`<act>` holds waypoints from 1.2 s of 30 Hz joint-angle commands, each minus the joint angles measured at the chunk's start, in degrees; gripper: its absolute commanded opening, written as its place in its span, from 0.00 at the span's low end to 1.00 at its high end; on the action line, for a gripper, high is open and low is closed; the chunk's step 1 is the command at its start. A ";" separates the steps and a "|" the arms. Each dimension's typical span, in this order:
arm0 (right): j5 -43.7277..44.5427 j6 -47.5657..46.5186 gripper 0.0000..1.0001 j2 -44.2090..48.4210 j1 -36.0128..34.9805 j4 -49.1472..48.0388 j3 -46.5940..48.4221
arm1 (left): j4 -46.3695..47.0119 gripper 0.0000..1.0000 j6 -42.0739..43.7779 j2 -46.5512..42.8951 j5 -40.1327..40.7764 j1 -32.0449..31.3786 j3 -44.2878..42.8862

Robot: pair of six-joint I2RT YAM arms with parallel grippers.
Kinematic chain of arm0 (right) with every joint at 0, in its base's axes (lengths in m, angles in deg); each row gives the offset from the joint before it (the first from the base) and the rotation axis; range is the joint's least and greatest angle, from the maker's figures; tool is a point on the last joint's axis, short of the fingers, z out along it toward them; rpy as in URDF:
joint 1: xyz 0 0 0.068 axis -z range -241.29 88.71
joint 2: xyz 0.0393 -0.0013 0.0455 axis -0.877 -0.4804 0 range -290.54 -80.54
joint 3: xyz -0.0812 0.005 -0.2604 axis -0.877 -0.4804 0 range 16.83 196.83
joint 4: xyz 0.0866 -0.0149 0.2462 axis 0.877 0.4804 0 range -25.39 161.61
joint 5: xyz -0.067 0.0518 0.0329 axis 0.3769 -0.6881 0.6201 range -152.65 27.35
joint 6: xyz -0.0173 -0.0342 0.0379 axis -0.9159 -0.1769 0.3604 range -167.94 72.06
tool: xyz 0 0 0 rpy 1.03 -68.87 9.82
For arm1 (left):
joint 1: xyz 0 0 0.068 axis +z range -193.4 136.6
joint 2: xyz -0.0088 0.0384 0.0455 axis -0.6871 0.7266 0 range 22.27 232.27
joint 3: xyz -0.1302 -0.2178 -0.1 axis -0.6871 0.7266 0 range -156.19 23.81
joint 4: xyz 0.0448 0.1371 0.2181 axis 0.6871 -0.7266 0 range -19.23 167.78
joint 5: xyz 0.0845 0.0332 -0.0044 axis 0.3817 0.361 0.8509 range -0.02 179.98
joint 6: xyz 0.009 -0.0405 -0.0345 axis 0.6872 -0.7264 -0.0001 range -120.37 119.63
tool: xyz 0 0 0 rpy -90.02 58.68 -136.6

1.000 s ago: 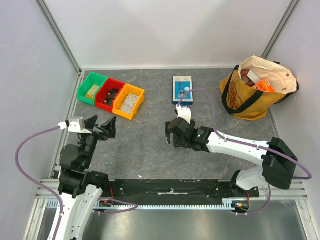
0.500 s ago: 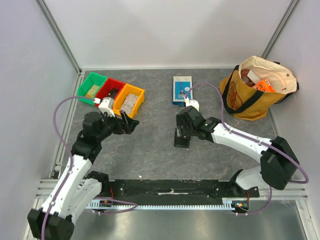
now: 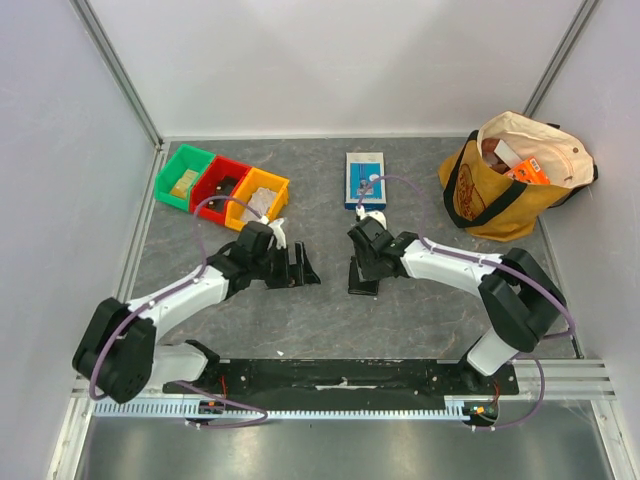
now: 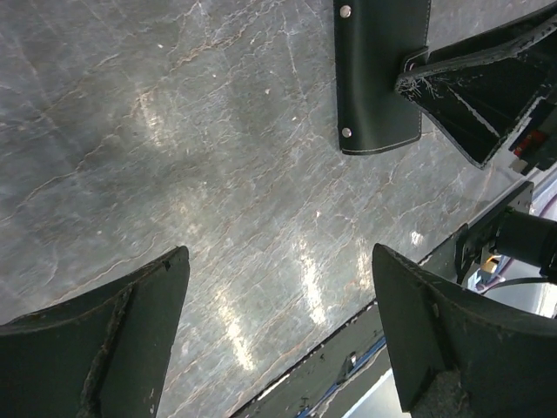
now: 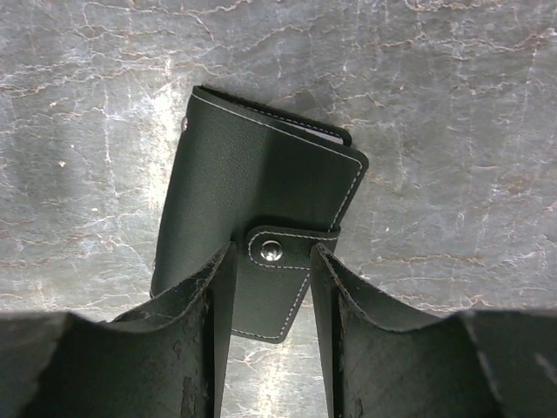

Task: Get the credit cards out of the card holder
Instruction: Open the card holder at the center of the board.

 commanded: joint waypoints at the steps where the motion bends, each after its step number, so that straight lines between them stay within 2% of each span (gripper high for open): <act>1: -1.87 -0.67 0.46 -1.64 0.26 -1.56 3.00 | 6.53 0.90 -4.78 4.78 1.35 -2.69 -3.78; 11: -2.48 -0.50 0.46 -3.66 0.61 -1.65 2.65 | 9.09 0.81 -4.70 17.88 1.62 -7.18 -11.59; 12: -2.48 -0.58 0.45 -3.75 0.70 -1.65 2.39 | 9.18 0.77 -4.52 19.20 1.36 -7.53 -12.47; 15: -3.01 -0.85 0.38 -3.84 1.14 -2.09 1.08 | 9.18 0.75 -4.52 22.72 1.27 -8.32 -14.85; 18: -4.50 -0.85 0.27 -3.14 1.67 -3.49 -1.21 | 9.18 0.74 -4.61 25.62 1.53 -9.11 -16.43; 20: -5.81 -0.76 0.25 -2.78 2.02 -4.46 -2.35 | 9.44 0.64 -4.61 27.29 1.27 -9.55 -17.31; 21: -6.34 -0.85 0.24 -2.61 2.11 -4.90 -2.88 | 9.44 0.63 -4.61 28.08 1.09 -9.73 -17.58; 26: -8.80 -0.85 0.15 -1.82 2.20 -7.27 -4.64 | 9.44 0.63 -4.70 30.99 2.23 -10.69 -18.72; 36: -11.62 -0.67 0.10 -0.67 2.20 -10.00 -6.31 | 8.65 0.62 -5.40 35.29 3.90 -12.45 -21.80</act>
